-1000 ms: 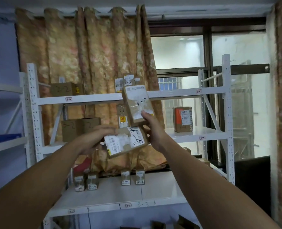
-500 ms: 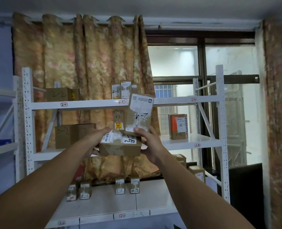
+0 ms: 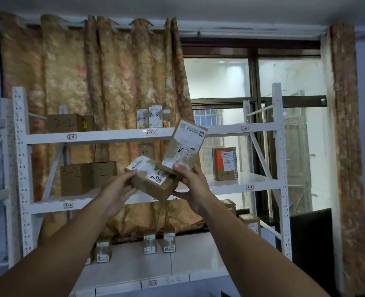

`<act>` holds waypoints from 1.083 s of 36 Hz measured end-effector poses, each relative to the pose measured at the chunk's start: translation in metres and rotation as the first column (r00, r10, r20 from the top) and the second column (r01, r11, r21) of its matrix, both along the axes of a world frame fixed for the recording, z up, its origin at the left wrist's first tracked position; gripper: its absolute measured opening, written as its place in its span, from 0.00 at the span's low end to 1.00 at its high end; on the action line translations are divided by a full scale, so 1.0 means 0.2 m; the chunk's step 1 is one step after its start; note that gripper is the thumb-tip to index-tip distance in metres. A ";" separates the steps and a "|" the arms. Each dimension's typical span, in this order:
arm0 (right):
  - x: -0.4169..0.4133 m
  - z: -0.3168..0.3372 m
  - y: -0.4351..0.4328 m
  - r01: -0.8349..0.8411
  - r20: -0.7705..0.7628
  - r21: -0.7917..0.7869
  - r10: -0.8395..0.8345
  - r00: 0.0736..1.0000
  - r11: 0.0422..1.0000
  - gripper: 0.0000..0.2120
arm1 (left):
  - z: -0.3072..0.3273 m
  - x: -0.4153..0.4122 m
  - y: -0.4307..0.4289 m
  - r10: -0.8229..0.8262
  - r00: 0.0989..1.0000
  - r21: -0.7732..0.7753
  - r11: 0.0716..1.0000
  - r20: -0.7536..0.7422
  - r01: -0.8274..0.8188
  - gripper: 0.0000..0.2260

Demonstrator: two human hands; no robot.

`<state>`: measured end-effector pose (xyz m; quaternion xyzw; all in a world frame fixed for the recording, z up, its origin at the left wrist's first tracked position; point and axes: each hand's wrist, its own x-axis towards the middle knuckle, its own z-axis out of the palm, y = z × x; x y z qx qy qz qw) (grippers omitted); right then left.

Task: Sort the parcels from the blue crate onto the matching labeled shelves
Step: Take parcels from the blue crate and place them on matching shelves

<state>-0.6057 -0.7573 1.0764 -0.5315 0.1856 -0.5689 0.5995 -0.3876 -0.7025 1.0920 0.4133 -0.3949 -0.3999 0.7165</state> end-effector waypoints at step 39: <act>0.09 0.19 0.02 0.293 -0.153 -0.184 -0.322 0.934 0.938 0.30 | 0.13 0.03 0.14 -0.026 0.979 -0.012 1.000 0.201 0.029 0.18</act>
